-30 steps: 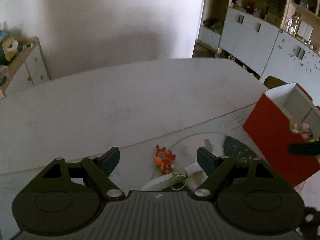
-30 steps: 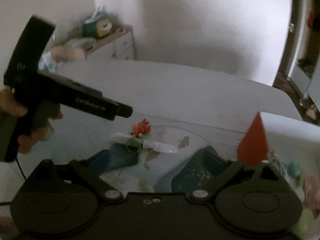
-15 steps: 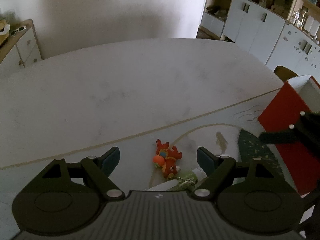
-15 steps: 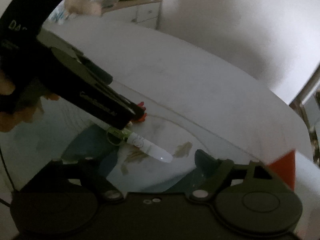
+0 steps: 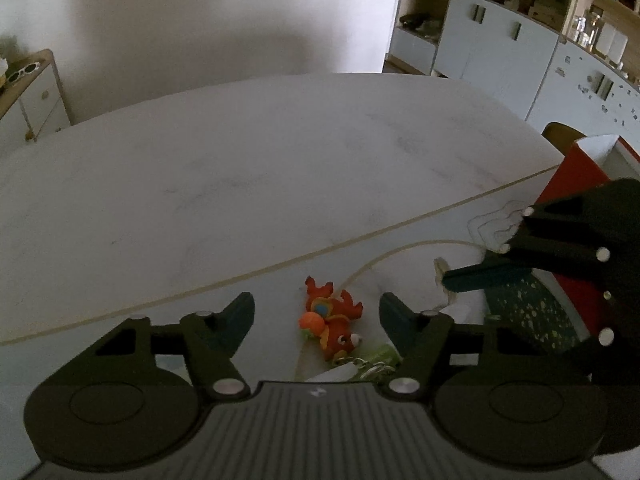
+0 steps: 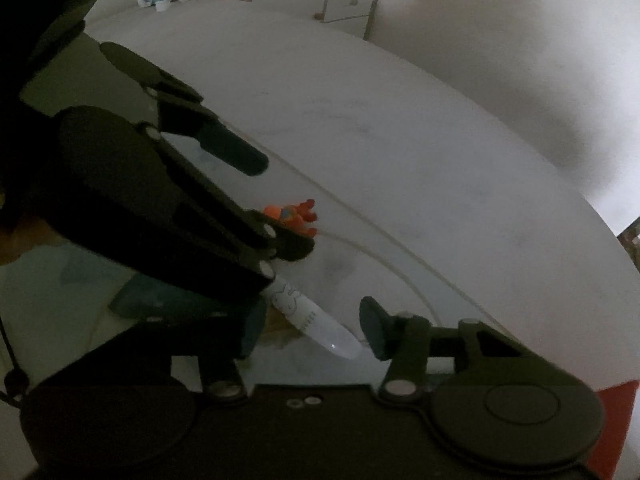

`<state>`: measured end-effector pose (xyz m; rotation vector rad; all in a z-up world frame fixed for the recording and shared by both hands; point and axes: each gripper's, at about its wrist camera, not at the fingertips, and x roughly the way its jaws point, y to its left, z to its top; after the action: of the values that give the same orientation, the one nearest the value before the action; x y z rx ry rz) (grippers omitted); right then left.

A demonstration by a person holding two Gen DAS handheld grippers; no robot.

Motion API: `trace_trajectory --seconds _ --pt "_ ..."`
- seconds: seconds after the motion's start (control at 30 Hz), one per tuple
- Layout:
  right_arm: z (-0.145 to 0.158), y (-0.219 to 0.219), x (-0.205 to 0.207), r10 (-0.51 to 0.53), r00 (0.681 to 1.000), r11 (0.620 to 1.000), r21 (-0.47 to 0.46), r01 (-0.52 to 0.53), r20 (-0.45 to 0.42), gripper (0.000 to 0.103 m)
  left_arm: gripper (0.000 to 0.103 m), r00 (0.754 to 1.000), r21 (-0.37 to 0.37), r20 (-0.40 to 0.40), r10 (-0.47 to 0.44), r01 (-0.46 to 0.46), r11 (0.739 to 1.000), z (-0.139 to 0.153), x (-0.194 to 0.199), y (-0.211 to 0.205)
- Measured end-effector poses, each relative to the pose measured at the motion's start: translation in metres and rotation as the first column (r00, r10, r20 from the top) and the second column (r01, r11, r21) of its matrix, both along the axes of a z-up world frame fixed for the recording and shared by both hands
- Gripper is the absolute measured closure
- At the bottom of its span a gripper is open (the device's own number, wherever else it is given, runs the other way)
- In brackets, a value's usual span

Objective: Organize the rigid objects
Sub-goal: 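Grasp the orange plush keychain with the left gripper while the right grasps the white glue stick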

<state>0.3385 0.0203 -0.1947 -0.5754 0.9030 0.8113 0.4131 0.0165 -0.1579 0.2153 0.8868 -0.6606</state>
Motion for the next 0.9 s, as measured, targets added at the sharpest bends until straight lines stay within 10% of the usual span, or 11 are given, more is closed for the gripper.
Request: trace_trajectory --seconds 0.33,0.9 --pt "-0.003 0.003 0.000 0.043 0.998 0.999 0.021 -0.042 -0.043 0.068 0.058 0.999 0.011 -0.016 -0.031 0.031 0.999 -0.009 0.003 0.000" --pt "-0.005 0.010 -0.037 -0.028 0.999 0.998 0.050 0.030 -0.034 0.083 0.065 0.995 0.020 0.036 -0.091 0.090 0.996 -0.013 -0.001 -0.003"
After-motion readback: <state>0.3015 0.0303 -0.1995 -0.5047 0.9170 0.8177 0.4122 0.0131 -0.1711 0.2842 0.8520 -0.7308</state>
